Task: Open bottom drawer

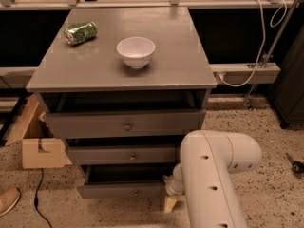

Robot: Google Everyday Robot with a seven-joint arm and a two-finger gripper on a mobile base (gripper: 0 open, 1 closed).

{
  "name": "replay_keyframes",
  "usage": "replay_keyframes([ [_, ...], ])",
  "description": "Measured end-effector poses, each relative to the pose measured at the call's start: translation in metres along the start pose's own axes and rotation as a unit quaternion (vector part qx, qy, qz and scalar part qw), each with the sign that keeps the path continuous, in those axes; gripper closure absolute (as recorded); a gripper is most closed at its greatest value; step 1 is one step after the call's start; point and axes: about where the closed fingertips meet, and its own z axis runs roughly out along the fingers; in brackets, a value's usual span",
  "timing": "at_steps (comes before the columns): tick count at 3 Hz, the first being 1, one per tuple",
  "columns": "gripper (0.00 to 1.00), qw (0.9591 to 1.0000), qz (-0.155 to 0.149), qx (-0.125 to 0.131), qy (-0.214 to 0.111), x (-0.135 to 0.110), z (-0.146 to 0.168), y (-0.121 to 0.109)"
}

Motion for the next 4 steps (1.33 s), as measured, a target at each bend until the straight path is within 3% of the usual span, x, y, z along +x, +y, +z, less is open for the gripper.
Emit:
replay_keyframes([
  [1, 0.27, 0.9993, 0.013, -0.034, 0.01, 0.013, -0.013, 0.034],
  [2, 0.5, 0.9987, 0.023, -0.045, 0.01, 0.02, -0.026, 0.063],
  [3, 0.73, 0.9986, 0.023, -0.046, 0.009, 0.019, -0.028, 0.064],
  [4, 0.96, 0.9981, 0.046, -0.035, -0.02, 0.026, -0.026, 0.093],
])
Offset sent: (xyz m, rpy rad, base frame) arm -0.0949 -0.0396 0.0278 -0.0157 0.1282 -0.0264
